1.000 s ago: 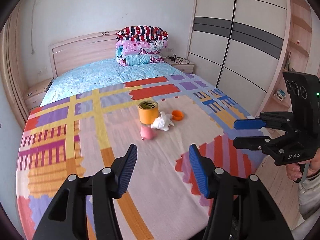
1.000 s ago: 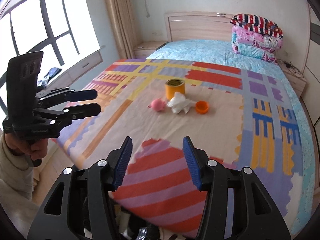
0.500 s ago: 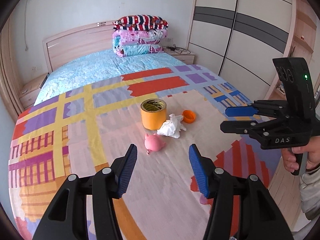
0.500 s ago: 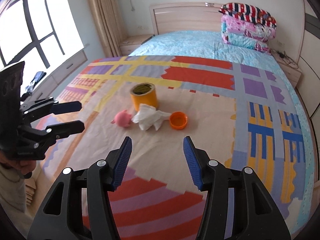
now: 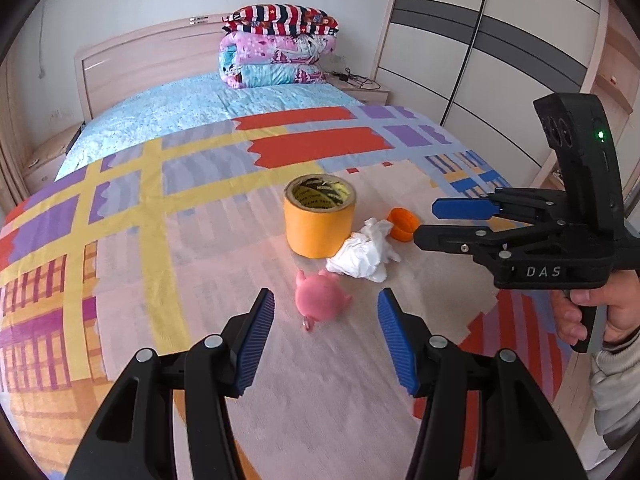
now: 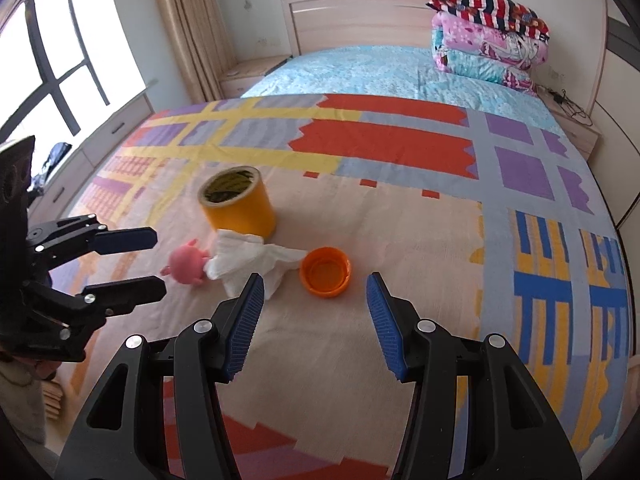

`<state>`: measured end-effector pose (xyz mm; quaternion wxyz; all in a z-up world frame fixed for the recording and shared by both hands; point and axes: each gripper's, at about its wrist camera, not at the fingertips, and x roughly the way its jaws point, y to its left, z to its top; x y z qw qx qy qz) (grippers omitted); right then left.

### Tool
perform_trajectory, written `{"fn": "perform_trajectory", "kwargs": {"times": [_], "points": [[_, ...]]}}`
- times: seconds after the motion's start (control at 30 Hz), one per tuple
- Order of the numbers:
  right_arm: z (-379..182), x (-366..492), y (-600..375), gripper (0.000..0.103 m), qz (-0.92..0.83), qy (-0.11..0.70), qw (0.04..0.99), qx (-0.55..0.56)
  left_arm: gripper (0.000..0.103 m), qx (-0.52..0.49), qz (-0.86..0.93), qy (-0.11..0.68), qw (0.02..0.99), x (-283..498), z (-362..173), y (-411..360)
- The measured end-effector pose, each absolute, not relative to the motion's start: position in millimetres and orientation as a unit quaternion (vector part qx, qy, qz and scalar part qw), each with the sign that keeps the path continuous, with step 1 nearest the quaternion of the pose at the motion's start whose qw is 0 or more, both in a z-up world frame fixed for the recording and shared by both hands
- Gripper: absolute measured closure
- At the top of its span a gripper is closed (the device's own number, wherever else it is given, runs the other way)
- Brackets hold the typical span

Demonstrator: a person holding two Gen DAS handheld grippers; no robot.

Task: Collect trash
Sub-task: 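Grasp the pink pig toy with the left tool while the right tool grasps the orange cap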

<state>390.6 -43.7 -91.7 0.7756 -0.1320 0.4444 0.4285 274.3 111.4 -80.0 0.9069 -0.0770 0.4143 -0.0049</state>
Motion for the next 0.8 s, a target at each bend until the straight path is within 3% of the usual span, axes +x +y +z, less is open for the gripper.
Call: {"fn": "perform_trajectory", "kwargs": {"times": [0.23,0.27,0.3,0.4,0.5,0.8], "points": [[-101,394,-36,0.063,0.427,0.45,0.772,-0.138,0.051,-0.085,-0.01,0.421,0.903,283,-90,113],[-102,394,-36,0.073,0.425,0.45,0.773,-0.141,0.052,-0.088,-0.011,0.421,0.902,284,-91,113],[-103,395,-36,0.074,0.425,0.45,0.773,-0.14,0.054,-0.09,-0.014,0.422,0.902,285,-91,112],[-103,395,-37,0.074,0.422,0.449,0.775,-0.137,0.071,-0.089,-0.014,0.424,0.901,287,-93,110],[-100,394,-42,0.074,0.421,0.448,0.777,-0.133,0.078,-0.077,-0.01,0.421,0.904,283,-90,107],[-81,379,-57,0.074,0.425,0.434,0.782,-0.139,0.078,-0.066,-0.018,0.413,0.908,262,-75,95]]}}
